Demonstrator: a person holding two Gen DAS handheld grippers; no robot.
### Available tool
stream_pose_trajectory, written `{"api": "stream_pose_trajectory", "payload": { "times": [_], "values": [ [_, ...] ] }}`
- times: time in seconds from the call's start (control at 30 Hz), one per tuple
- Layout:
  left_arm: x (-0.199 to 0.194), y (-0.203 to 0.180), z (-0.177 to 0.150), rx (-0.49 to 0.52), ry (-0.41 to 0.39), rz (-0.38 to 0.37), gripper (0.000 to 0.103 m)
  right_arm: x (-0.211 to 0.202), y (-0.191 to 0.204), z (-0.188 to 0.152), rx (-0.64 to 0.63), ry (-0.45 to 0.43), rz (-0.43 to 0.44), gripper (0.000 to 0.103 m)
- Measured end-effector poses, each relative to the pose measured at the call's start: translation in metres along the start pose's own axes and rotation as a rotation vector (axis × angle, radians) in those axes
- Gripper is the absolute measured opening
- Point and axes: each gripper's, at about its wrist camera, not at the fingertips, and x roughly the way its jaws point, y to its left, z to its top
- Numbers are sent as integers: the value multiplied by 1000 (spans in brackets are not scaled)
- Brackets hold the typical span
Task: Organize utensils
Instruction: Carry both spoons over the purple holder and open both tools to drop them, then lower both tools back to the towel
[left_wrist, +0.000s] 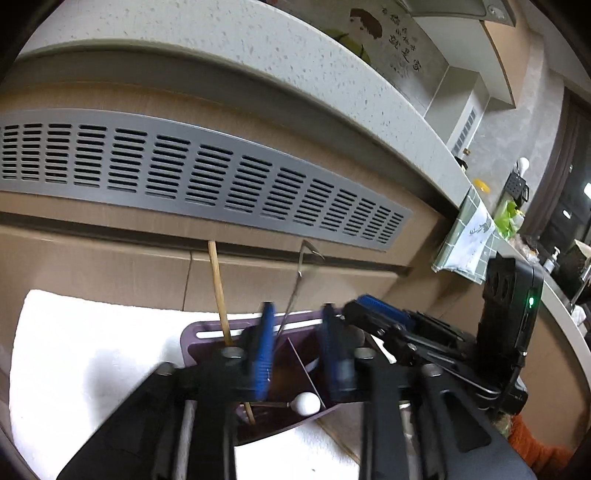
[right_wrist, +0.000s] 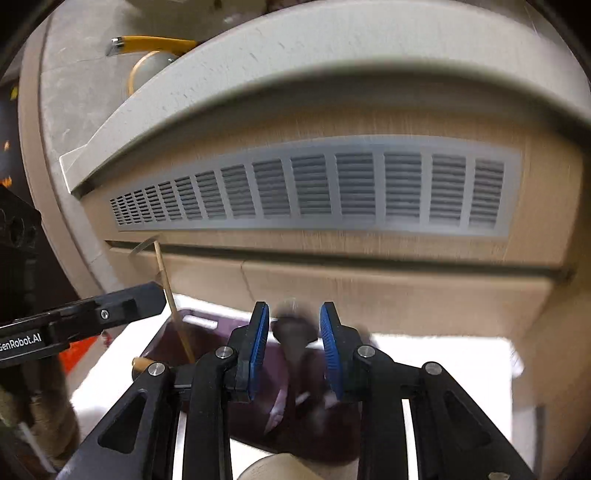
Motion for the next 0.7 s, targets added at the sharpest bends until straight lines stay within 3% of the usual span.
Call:
{"api": "stream_pose_trajectory", "payload": {
  "times": [0.2, 0.33, 0.43, 0.57, 0.7],
  "values": [
    [-45, -9, -6, 39, -65, 65, 37, -46, 9, -9, -56, -79, -70, 28],
    [-77, -1, -32, 31, -46, 90, 38, -81, 21, -21, -90, -84, -64, 28],
    [-90, 11, -70, -11, 26, 88, 38, -104, 32, -43, -97, -51, -28, 28],
    [-84, 31, -128, -75, 202, 36, 38, -122, 43, -86, -85, 18, 28, 28],
    [-75, 39, -162, -62, 306, 46, 38, -124, 51, -137, -45, 125, 82, 28]
  ]
}}
